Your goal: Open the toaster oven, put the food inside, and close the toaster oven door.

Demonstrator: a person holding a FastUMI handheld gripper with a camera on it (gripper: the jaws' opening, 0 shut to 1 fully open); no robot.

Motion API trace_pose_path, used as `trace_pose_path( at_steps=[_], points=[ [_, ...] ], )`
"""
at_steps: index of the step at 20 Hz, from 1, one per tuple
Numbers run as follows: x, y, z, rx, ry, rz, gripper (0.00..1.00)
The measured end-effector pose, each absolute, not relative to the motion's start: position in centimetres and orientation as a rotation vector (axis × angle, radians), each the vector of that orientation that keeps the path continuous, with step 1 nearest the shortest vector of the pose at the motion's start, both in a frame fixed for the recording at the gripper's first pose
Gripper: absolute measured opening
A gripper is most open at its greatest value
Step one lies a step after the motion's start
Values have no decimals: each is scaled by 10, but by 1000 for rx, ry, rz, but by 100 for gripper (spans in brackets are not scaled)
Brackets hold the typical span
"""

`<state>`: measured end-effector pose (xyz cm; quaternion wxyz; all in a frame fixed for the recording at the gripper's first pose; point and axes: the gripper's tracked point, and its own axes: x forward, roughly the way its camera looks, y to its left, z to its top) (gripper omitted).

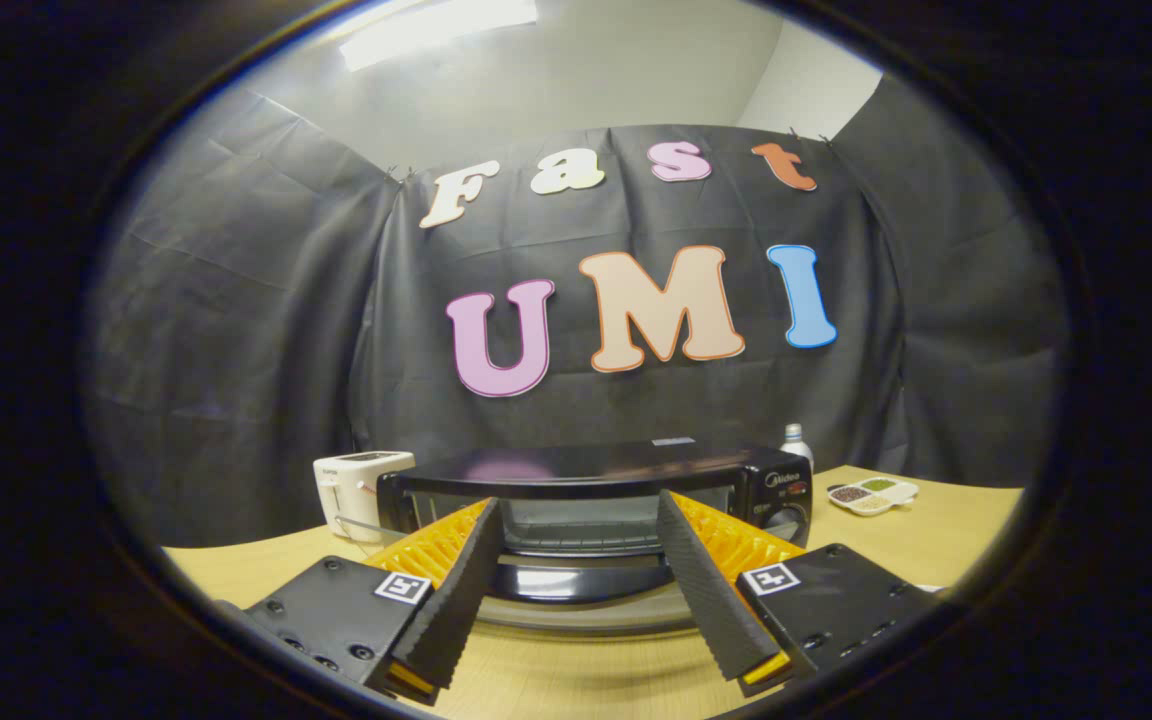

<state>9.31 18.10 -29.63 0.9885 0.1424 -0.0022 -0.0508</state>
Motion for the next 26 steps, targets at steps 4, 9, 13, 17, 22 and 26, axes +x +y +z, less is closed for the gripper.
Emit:
trace_pose_path(
  at_steps=[4,9,13,17,22,26],
  points=[
    [72,186,-307,289,40,-90,97],
    [47,192,-321,297,90,-59,97],
    [35,196,-335,308,151,-49,97],
    [24,200,-349,313,221,-30,97],
    [12,206,-372,370,319,5,97],
    [2,214,-406,434,435,31,97]
  ],
)
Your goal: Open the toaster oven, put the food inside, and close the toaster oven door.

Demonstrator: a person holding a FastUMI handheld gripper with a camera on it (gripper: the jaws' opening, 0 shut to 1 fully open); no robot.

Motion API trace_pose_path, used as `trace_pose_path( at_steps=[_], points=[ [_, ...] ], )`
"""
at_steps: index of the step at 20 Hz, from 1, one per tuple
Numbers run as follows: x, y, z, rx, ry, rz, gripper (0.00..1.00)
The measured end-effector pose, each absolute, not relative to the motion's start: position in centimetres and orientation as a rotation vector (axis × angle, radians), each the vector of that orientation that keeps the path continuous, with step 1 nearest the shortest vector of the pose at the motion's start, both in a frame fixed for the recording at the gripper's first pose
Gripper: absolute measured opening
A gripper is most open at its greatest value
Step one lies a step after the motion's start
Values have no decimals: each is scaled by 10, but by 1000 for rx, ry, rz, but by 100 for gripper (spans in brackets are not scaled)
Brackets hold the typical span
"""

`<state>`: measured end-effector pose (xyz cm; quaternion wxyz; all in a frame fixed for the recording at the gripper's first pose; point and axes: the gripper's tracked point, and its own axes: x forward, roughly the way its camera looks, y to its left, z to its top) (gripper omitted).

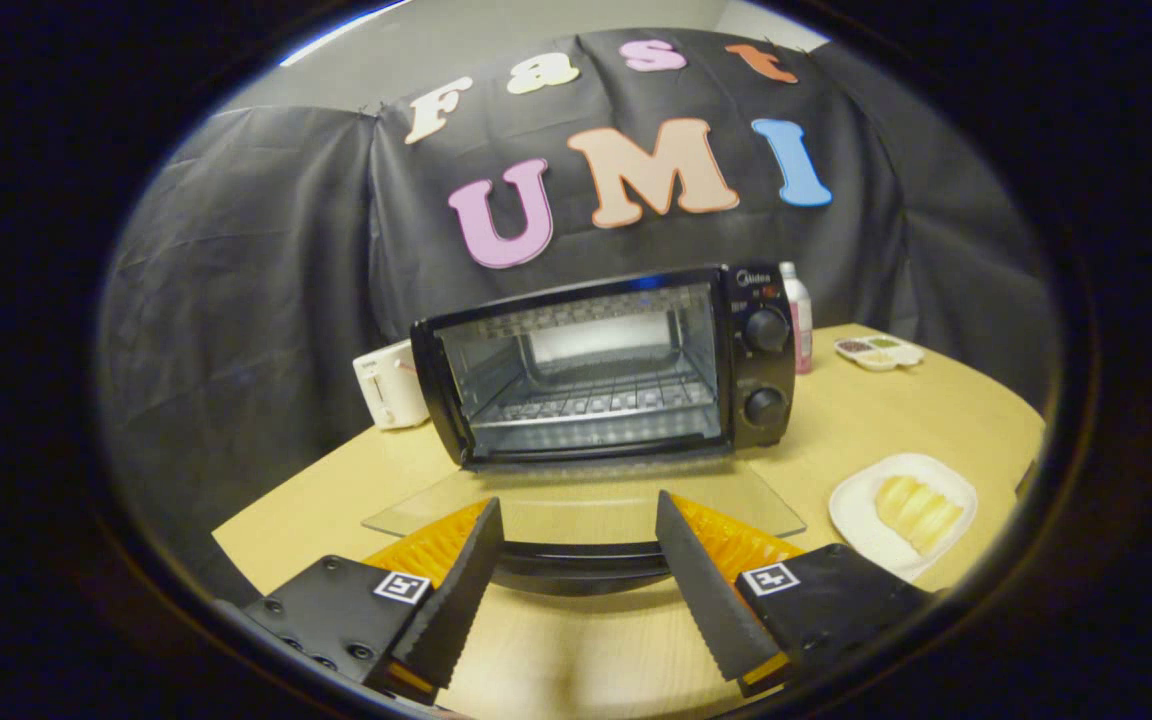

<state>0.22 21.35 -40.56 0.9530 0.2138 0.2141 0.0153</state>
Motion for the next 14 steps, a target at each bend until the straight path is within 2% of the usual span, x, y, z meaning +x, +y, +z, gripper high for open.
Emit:
trace_pose_path(
  at_steps=[5,14],
  points=[
    [3,213,-420,495,504,48,97],
    [9,219,-433,327,505,55,97]
  ],
)
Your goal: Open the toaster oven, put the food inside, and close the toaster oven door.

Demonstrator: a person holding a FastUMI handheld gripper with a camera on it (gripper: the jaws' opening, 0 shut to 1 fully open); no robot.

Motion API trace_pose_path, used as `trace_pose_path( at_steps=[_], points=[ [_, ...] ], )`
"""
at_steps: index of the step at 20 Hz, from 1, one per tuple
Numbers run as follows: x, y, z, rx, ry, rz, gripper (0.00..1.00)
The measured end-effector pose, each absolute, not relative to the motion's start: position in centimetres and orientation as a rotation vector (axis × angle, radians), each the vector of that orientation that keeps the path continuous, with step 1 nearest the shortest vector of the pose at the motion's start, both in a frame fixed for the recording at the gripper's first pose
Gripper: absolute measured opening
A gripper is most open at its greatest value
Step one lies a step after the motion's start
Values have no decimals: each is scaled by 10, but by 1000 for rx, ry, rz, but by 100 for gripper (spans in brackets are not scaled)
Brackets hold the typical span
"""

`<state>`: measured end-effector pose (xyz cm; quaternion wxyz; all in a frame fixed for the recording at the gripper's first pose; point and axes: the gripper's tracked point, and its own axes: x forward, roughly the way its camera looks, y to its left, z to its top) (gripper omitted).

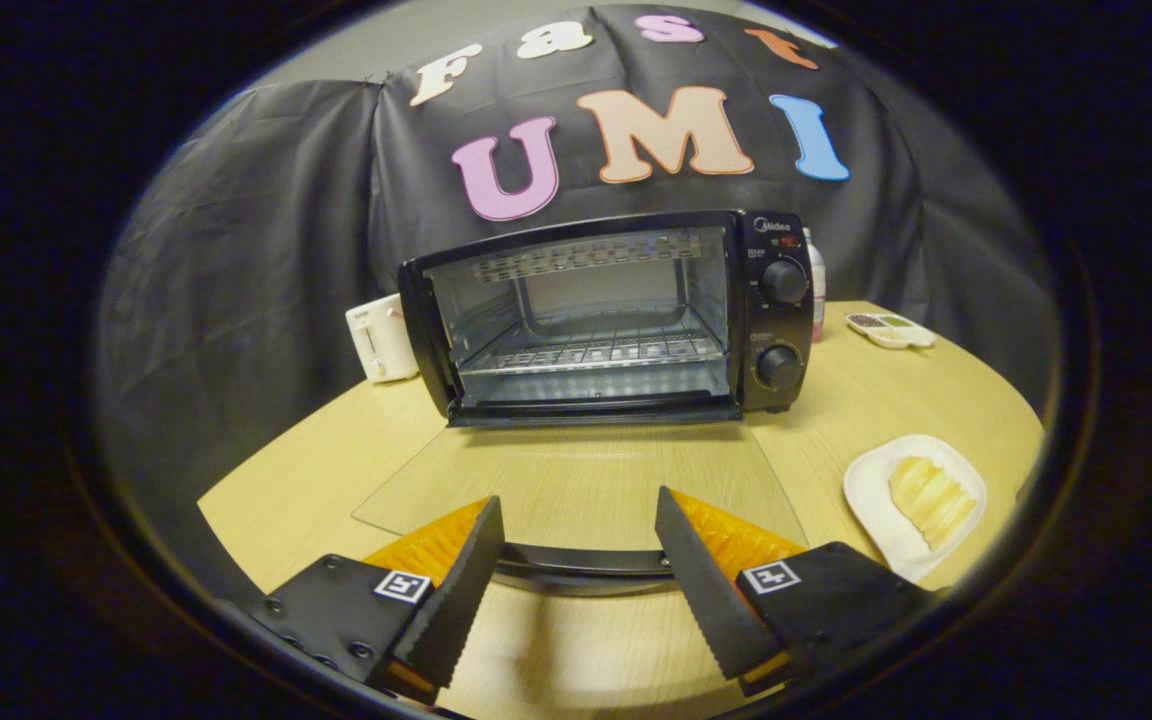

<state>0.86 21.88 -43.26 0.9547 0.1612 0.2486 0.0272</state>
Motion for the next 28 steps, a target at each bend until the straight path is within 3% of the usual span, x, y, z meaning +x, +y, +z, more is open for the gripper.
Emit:
trace_pose_path(
  at_steps=[13,22,28],
  points=[
    [-1,180,-402,380,407,25,97],
    [-54,14,-424,372,459,-307,96],
    [-74,-21,-469,370,572,-371,97]
  ],
)
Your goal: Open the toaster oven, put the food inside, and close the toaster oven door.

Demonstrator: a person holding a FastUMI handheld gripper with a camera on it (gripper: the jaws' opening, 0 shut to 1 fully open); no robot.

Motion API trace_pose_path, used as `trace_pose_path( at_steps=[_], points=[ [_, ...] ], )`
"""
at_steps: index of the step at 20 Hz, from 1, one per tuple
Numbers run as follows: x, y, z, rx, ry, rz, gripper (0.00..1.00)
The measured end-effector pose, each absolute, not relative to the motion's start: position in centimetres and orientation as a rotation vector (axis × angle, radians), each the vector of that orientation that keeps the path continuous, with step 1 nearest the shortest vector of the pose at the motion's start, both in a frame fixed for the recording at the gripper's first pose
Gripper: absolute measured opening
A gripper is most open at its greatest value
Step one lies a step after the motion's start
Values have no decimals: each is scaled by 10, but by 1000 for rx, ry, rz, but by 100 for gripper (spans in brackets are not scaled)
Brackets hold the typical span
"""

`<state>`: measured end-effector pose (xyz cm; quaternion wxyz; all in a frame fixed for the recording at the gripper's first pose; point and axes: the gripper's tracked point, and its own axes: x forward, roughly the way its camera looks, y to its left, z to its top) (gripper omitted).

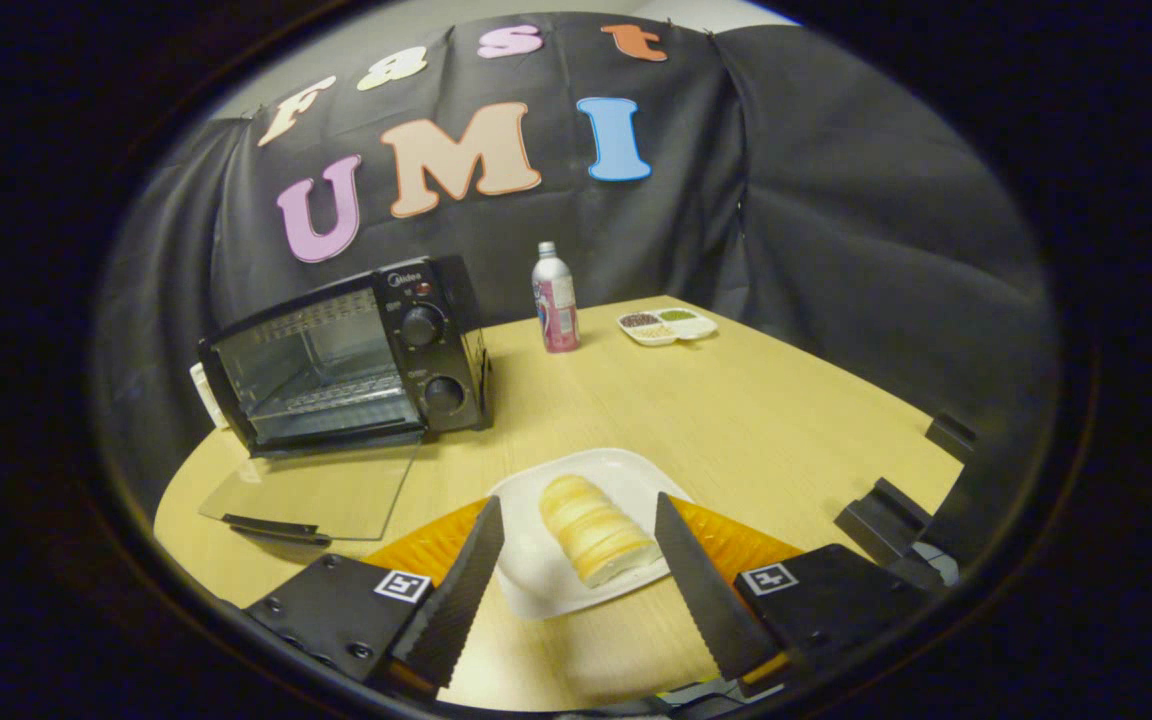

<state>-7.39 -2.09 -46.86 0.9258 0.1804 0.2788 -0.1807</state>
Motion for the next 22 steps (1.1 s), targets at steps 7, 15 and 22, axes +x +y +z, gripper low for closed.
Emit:
trace_pose_path(
  at_steps=[7,15,22],
  points=[
    [-66,-23,-492,394,630,-369,97],
    [-64,-20,-511,411,685,-363,97],
    [-70,-19,-518,281,711,-352,73]
  ],
)
